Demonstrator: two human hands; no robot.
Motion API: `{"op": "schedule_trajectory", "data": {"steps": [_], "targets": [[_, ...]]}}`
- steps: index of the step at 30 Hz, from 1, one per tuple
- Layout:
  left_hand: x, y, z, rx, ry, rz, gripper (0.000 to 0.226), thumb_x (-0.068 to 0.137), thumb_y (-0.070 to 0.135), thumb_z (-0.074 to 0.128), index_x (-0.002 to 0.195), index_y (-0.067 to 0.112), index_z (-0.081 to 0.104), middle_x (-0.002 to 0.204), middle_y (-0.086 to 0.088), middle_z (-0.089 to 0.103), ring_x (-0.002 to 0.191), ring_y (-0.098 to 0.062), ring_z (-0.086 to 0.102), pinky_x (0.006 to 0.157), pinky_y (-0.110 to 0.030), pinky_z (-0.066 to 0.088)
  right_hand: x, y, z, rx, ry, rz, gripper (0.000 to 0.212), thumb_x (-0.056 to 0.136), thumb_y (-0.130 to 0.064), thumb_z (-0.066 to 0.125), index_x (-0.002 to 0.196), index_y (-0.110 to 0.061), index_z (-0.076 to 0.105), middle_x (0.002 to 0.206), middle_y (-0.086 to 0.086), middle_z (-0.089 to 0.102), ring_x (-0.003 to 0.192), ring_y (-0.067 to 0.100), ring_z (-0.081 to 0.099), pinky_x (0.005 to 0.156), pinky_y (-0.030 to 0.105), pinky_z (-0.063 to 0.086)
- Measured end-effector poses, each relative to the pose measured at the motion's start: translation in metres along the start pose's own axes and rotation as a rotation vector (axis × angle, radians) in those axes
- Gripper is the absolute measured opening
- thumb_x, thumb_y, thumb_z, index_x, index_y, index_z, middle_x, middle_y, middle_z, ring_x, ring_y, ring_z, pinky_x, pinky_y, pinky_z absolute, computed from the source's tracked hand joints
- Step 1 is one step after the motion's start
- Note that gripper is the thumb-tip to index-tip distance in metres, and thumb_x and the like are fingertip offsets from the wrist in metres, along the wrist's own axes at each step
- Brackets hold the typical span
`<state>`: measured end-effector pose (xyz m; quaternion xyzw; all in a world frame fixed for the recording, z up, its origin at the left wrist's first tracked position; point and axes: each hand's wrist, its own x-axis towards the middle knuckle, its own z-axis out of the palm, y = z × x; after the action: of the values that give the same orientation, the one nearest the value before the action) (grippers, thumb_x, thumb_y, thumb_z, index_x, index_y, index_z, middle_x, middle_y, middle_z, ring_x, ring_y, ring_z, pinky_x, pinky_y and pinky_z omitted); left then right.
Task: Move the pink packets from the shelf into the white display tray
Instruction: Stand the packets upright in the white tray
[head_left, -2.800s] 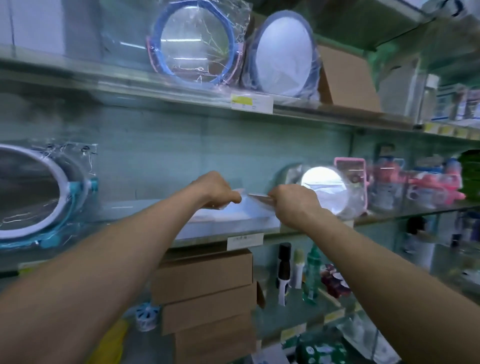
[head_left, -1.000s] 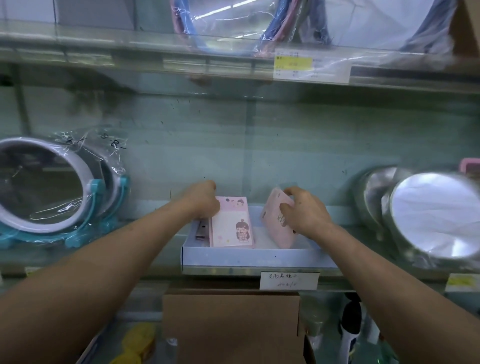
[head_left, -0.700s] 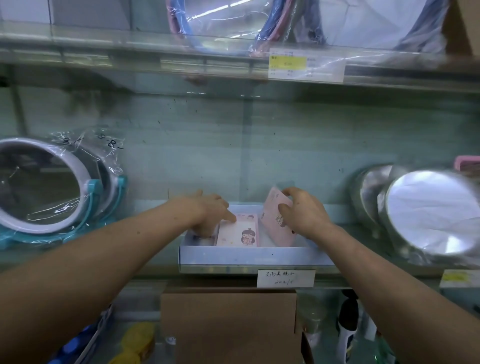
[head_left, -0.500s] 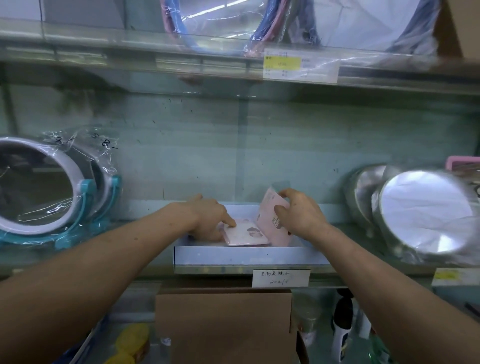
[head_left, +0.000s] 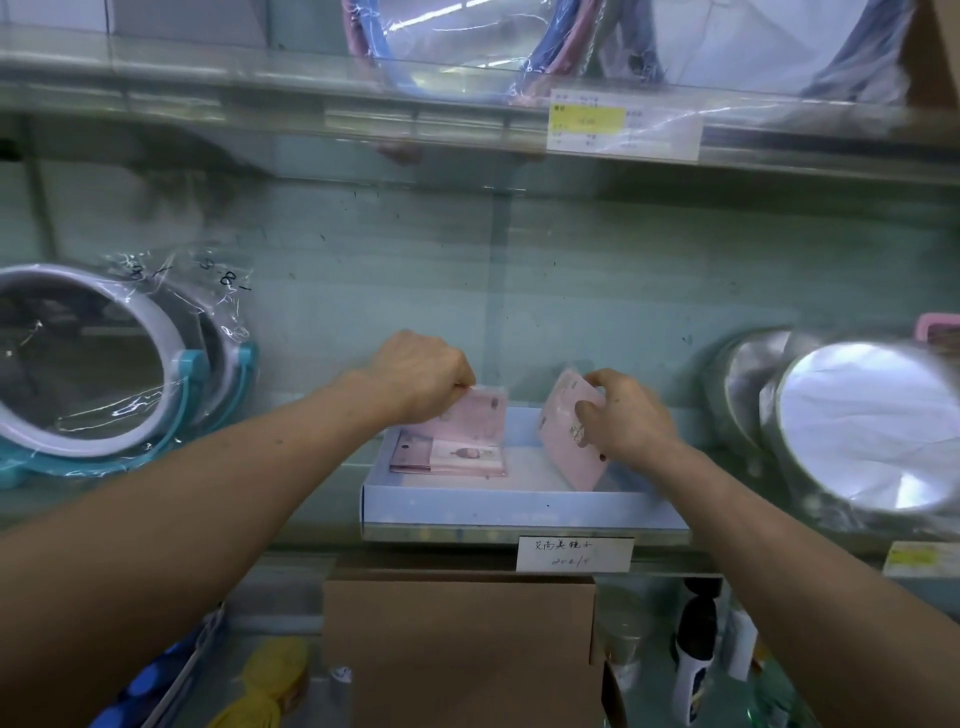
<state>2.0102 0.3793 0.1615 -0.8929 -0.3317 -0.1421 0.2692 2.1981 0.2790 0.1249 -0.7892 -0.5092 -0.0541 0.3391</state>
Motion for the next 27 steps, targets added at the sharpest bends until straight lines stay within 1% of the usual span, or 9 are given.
{"op": "schedule_trajectory", "data": {"steps": [3,6,8,10,13,17,20,23,27], "targets": [[-0.003,0.007,0.01,-0.152,-0.194,-0.003,0.019,0.092,0.031,0.053,0.093,0.023,0.069,0.105,0.0,0.069,0.095,-0.026,0.06,0.069,-0.025,0.039,0.0,-0.001,0.002,-0.009,-0.019,0.005,0.026,0.089,-0.017,0.048,0.112,-0.013,0.059,0.106,0.012,0.068,0.096,0.034,0.062,0.08,0.037,0.051],[-0.006,0.012,0.021,-0.277,-0.442,-0.03,0.033,0.088,0.029,0.058,0.12,0.027,0.066,0.119,0.004,0.063,0.106,-0.021,0.058,0.085,-0.025,0.044,0.001,-0.002,0.002,-0.008,-0.029,0.013,0.021,0.087,-0.018,0.048,0.101,-0.01,0.061,0.1,0.013,0.069,0.093,0.034,0.063,0.079,0.036,0.052],[-0.006,0.013,0.029,-0.268,-0.434,-0.072,0.029,0.086,0.027,0.058,0.113,0.032,0.067,0.112,0.003,0.062,0.103,-0.021,0.057,0.082,-0.026,0.044,0.0,-0.003,0.003,0.004,-0.044,0.019,0.021,0.087,-0.017,0.045,0.095,-0.008,0.063,0.096,0.013,0.07,0.089,0.034,0.063,0.077,0.036,0.052],[-0.004,0.015,0.036,-0.19,-0.39,-0.098,0.014,0.083,0.024,0.058,0.087,0.038,0.057,0.094,0.001,0.053,0.085,-0.022,0.049,0.067,-0.024,0.039,-0.002,-0.003,0.002,0.025,-0.065,0.017,0.023,0.087,-0.013,0.043,0.094,-0.006,0.064,0.091,0.013,0.071,0.086,0.033,0.064,0.074,0.035,0.052],[0.001,0.018,0.039,-0.2,-0.406,-0.146,0.022,0.082,0.019,0.056,0.072,0.03,0.041,0.087,0.002,0.044,0.077,-0.021,0.039,0.056,-0.02,0.028,-0.004,-0.005,-0.001,0.119,-0.072,-0.015,0.024,0.088,-0.01,0.042,0.095,-0.006,0.065,0.083,0.008,0.07,0.081,0.03,0.064,0.068,0.031,0.051],[0.004,0.022,0.023,-0.962,-0.276,-0.401,0.017,0.093,0.021,0.048,0.081,0.014,0.057,0.074,-0.008,0.058,0.065,-0.024,0.05,0.056,-0.023,0.041,-0.005,-0.011,-0.007,0.295,-0.047,-0.074,0.017,0.089,-0.009,0.047,0.09,-0.016,0.063,0.079,0.003,0.065,0.076,0.021,0.058,0.059,0.025,0.044],[-0.001,0.025,0.005,-1.5,-0.437,-0.589,0.053,0.097,0.051,0.038,0.119,0.005,0.049,0.099,-0.017,0.067,0.081,-0.027,0.065,0.067,-0.032,0.054,-0.009,-0.018,-0.008,0.447,-0.069,-0.11,0.018,0.089,-0.007,0.052,0.094,-0.013,0.068,0.079,0.004,0.065,0.07,0.019,0.057,0.052,0.02,0.046],[-0.003,0.031,0.0,-1.762,-0.55,-0.595,0.062,0.089,0.066,0.042,0.124,0.015,0.036,0.118,-0.023,0.061,0.1,-0.035,0.064,0.074,-0.043,0.055,-0.018,-0.028,-0.008,0.575,-0.182,-0.142,0.011,0.091,-0.013,0.059,0.095,-0.009,0.069,0.079,0.007,0.065,0.071,0.017,0.056,0.061,0.019,0.045],[-0.006,0.044,0.004,-1.86,-0.49,-0.623,0.016,0.097,0.015,0.047,0.11,0.007,0.052,0.1,-0.016,0.062,0.083,-0.027,0.063,0.087,-0.049,0.051,-0.023,-0.035,-0.009,0.525,-0.378,-0.11,0.021,0.093,-0.026,0.058,0.1,-0.012,0.072,0.103,0.007,0.071,0.094,0.018,0.064,0.084,0.03,0.052]]}}
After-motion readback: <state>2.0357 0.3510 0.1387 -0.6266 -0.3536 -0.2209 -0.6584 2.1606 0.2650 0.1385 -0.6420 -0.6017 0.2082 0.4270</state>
